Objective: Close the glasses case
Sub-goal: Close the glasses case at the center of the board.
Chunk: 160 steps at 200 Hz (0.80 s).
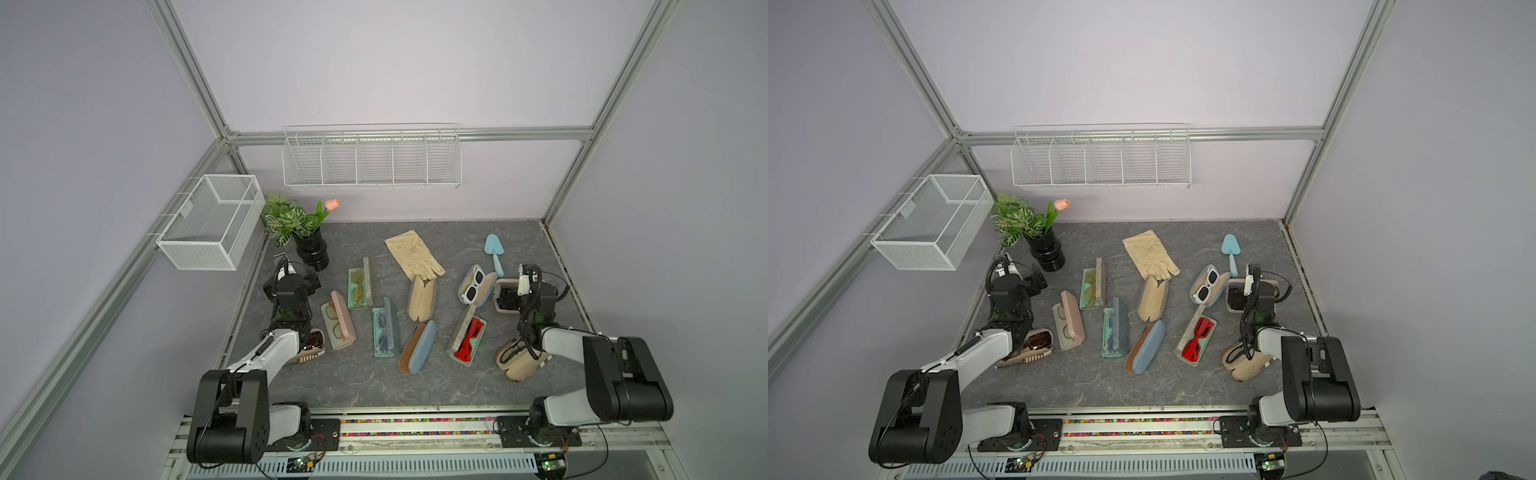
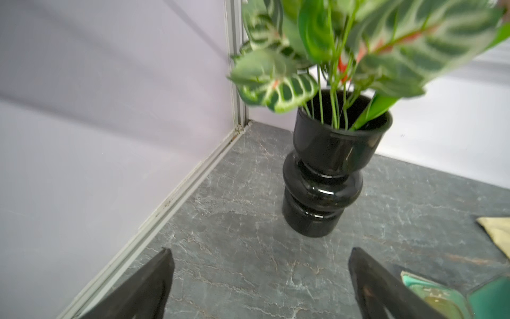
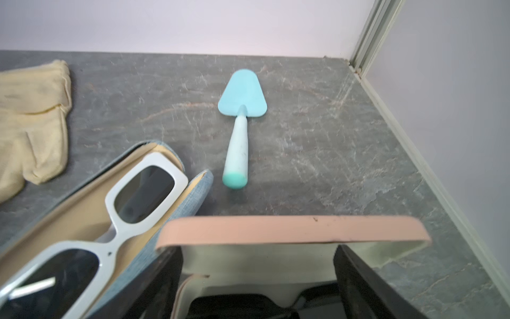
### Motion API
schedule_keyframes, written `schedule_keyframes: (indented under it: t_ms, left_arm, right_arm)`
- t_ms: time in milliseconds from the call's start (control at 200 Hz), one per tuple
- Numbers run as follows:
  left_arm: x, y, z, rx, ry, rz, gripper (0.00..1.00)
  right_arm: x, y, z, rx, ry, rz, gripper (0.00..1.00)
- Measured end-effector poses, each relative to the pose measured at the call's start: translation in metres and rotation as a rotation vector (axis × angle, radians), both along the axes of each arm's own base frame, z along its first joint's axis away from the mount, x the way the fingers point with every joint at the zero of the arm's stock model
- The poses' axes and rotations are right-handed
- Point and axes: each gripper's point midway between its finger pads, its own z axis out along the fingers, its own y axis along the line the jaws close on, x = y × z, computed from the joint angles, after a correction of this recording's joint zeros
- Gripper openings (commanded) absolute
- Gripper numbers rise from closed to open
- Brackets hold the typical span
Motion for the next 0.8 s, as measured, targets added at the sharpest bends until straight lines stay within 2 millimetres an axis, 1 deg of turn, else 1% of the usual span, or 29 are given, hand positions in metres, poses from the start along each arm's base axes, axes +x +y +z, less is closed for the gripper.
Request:
schedule_keyframes:
  t_ms: [100,210,245,325,380,450,525,615,655,715,800]
  left_arm:
    - [-0.009,0.002,0.023,-0.040,-0.011,0.018,0.99]
    - [-0.022,0.004,0.061,-0.119,-0.062,0.046,1.00]
    - [-0.030,0.007,0.076,-0.160,-0.096,0.069,1.00]
    - [-0.051,0.018,0.100,-0.270,-0.168,0.152,1.00]
    - [-0.065,0.024,0.111,-0.331,-0.209,0.195,1.00]
    - [-0.077,0.024,0.120,-0.381,-0.237,0.193,1.00]
    - [-0.080,0.016,0.123,-0.415,-0.230,0.149,1.00]
    - [-0.075,0.002,0.126,-0.454,-0.200,0.073,1.00]
    - [-0.071,-0.005,0.125,-0.474,-0.182,0.036,1.00]
    - [-0.065,-0.015,0.119,-0.500,-0.147,-0.005,1.00]
    - [-0.055,-0.029,0.103,-0.538,-0.074,-0.058,0.99]
  right_arm:
    - [-0.002,-0.003,0.040,0.002,-0.066,-0.018,0.89]
    - [-0.013,-0.017,0.083,0.040,-0.104,-0.123,0.89]
    - [-0.017,-0.022,0.096,0.060,-0.111,-0.161,0.89]
    - [-0.028,-0.032,0.131,0.109,-0.124,-0.238,0.89]
    - [-0.037,-0.034,0.152,0.137,-0.135,-0.261,0.89]
    - [-0.049,-0.032,0.175,0.168,-0.149,-0.256,0.89]
    - [-0.061,-0.027,0.186,0.201,-0.136,-0.240,0.89]
    - [-0.068,-0.018,0.189,0.243,-0.090,-0.206,0.89]
    - [-0.069,-0.012,0.188,0.265,-0.062,-0.181,0.89]
    - [-0.070,-0.003,0.185,0.295,-0.020,-0.145,0.89]
    - [-0.067,0.013,0.180,0.337,0.045,-0.081,0.89]
